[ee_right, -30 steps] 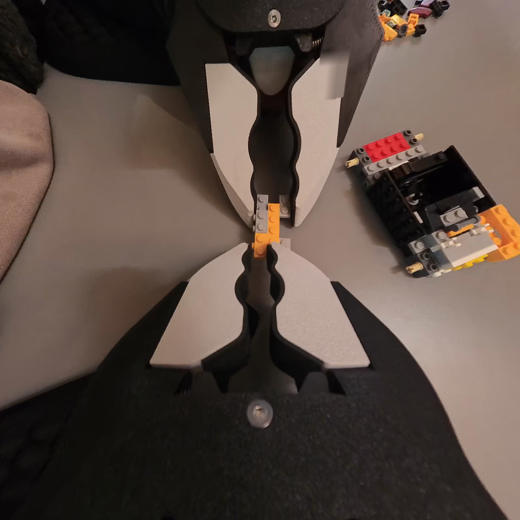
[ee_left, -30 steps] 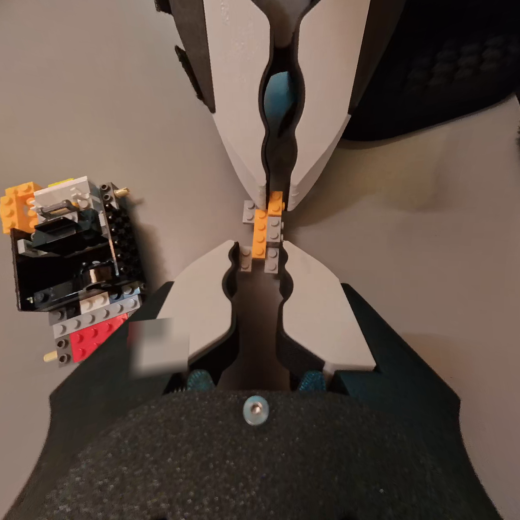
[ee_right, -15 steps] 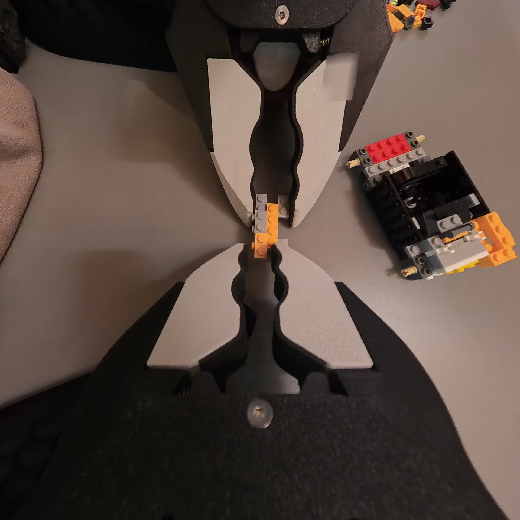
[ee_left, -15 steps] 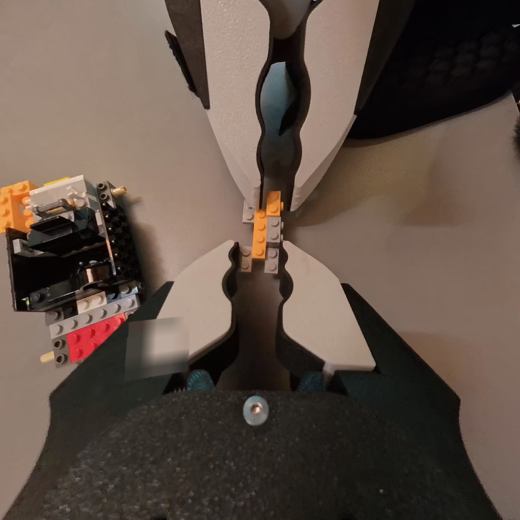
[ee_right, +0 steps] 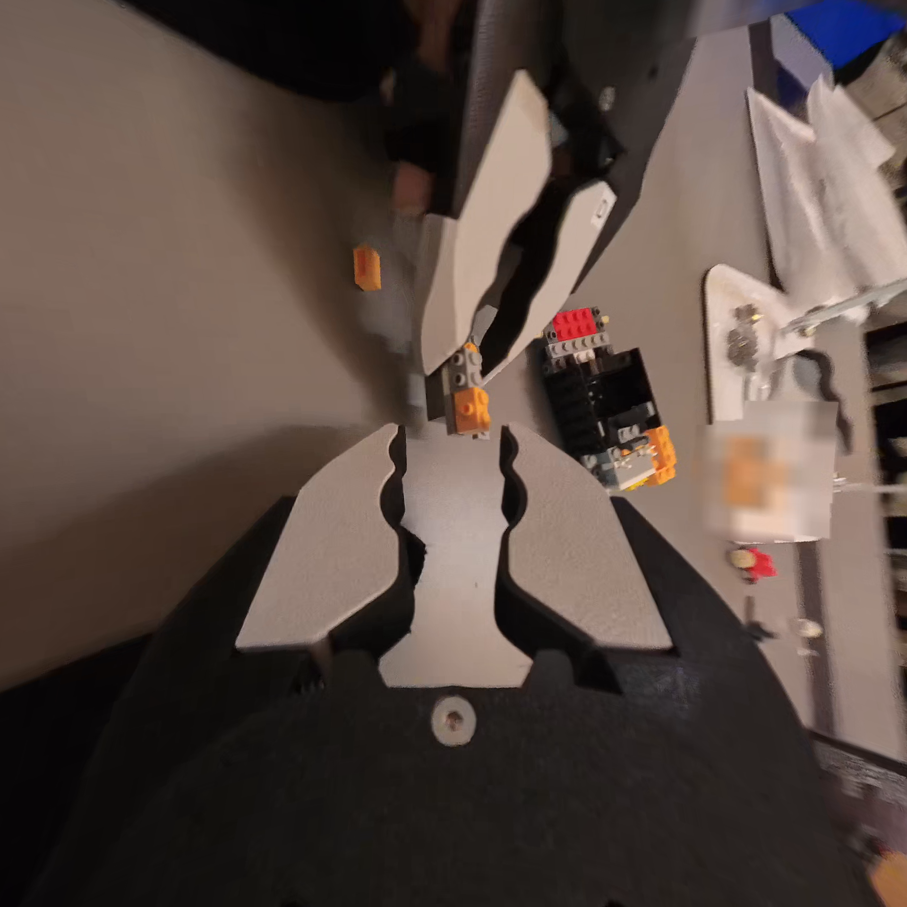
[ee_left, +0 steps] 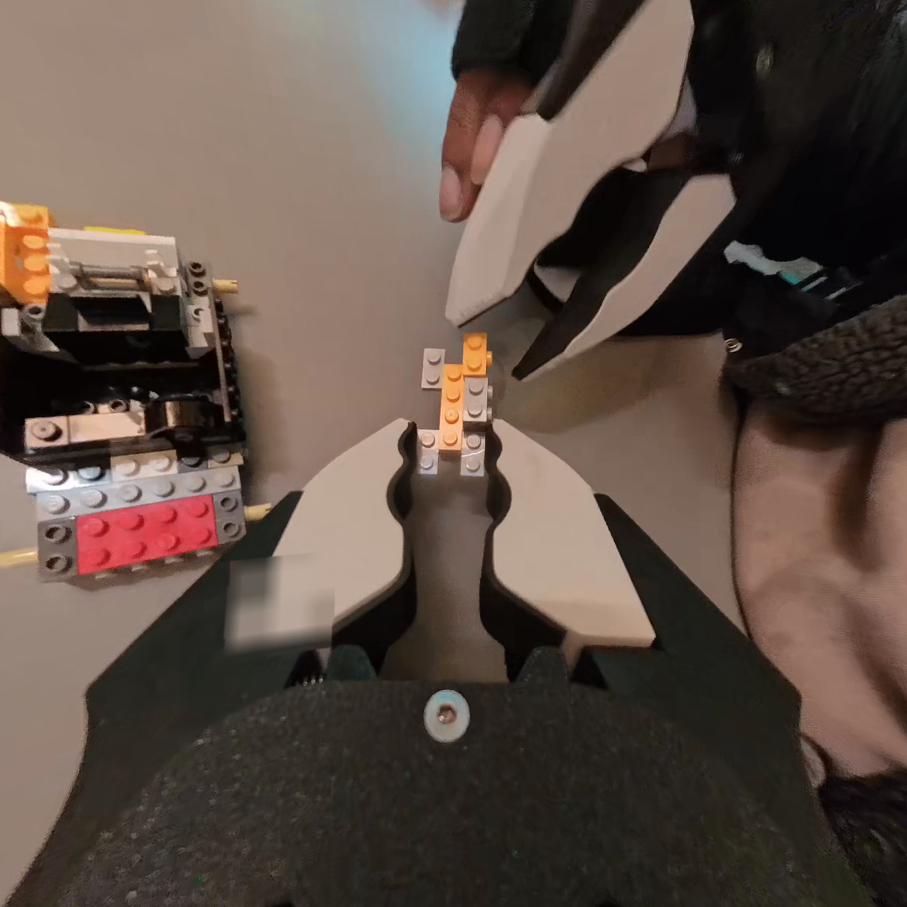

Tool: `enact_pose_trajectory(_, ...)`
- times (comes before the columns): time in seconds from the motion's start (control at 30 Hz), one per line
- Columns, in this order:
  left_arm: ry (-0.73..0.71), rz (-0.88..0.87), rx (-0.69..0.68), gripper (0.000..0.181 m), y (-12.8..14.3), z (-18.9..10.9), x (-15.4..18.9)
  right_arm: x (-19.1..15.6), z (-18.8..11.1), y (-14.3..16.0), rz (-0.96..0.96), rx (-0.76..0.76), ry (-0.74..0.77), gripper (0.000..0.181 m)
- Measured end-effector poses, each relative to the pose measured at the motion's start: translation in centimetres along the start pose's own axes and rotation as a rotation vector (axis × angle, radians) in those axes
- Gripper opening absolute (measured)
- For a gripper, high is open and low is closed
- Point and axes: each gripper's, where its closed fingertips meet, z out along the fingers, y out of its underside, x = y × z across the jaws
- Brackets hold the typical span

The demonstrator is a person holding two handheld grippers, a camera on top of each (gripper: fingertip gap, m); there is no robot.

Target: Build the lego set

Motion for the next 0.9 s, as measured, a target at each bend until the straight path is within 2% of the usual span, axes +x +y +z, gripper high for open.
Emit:
enact_pose_trajectory(0.1, 0.054, -0.072, 0.003, 0.026, 0.0, -0.2, 0.3, 0.0, 0.8, -0.4, -0.140, -0.048, 0.070, 0.041)
enact_pose_trajectory(0.2, 0.085, -0.132, 0.009, 0.026, 0.0, -0.4, 0.5, 0.4, 1.3, -1.1, -0.187, -0.058, 0.107, 0.041)
enact_pose_trajectory(0.4, 0.149, -0.226, 0.046, 0.026, -0.5, -0.9, 1.0, 0.8, 1.6, -1.3, -0.182, -0.091, 0.128, 0.030)
enact_pose_trajectory(0.7, 0.255, -0.310, 0.075, 0.026, -0.8, -1.2, 1.9, 0.5, 0.9, -2.0, -0.171, -0.067, 0.117, 0.027)
enact_pose_trajectory(0.9, 0.276, -0.297, 0.069, 0.026, -0.8, -1.1, 2.3, 0.0, 0.8, -2.0, -0.105, -0.040, 0.071, 0.027)
